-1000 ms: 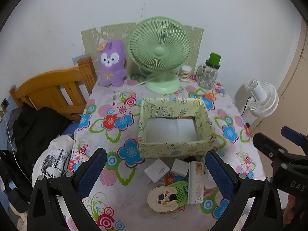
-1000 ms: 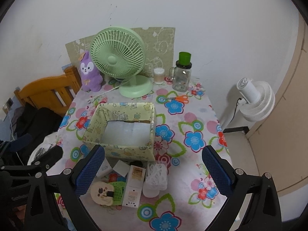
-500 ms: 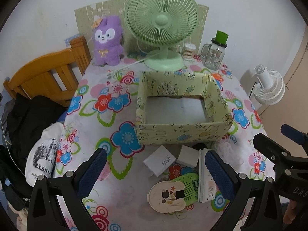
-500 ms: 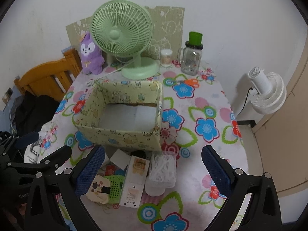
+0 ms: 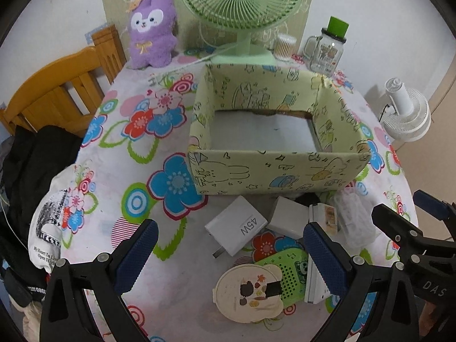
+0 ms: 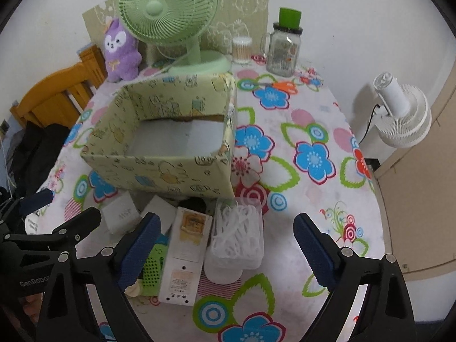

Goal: Organize rigid objects
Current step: 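Reach the left tool to the white charger while the right tool reaches the clear floss-pick box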

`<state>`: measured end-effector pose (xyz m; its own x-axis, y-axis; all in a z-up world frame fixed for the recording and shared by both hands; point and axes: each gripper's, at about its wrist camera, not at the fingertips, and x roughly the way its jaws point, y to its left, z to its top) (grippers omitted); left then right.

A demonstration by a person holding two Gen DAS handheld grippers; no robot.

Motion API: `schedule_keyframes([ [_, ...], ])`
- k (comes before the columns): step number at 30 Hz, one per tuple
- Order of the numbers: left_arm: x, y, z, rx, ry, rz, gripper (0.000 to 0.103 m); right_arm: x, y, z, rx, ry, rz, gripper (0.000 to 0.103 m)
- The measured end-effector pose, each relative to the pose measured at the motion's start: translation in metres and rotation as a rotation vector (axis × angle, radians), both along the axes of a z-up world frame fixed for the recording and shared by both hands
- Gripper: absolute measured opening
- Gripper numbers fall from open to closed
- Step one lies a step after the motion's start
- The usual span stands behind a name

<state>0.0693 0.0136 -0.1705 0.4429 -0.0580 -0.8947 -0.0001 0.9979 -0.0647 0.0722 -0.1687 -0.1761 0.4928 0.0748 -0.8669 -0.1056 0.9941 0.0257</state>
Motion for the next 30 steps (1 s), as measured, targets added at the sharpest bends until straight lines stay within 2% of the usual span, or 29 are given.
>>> schedule_keyframes([
  [10, 0.012, -0.003, -0.027, 0.022, 0.047, -0.001, 0.102, 0.008, -0.001, -0.032, -0.073, 0.037, -0.009, 0.089],
  [19, 0.021, -0.003, -0.046, 0.035, 0.082, -0.003, 0.102, 0.019, -0.004, -0.057, -0.113, 0.095, -0.026, 0.088],
  [27, 0.029, -0.001, -0.06, 0.055, 0.107, -0.003, 0.101, 0.028, -0.01, -0.074, -0.091, 0.142, -0.045, 0.086],
  [30, 0.03, -0.004, -0.068, 0.091, 0.115, -0.025, 0.101, 0.03, -0.01, -0.077, -0.08, 0.15, -0.048, 0.083],
])
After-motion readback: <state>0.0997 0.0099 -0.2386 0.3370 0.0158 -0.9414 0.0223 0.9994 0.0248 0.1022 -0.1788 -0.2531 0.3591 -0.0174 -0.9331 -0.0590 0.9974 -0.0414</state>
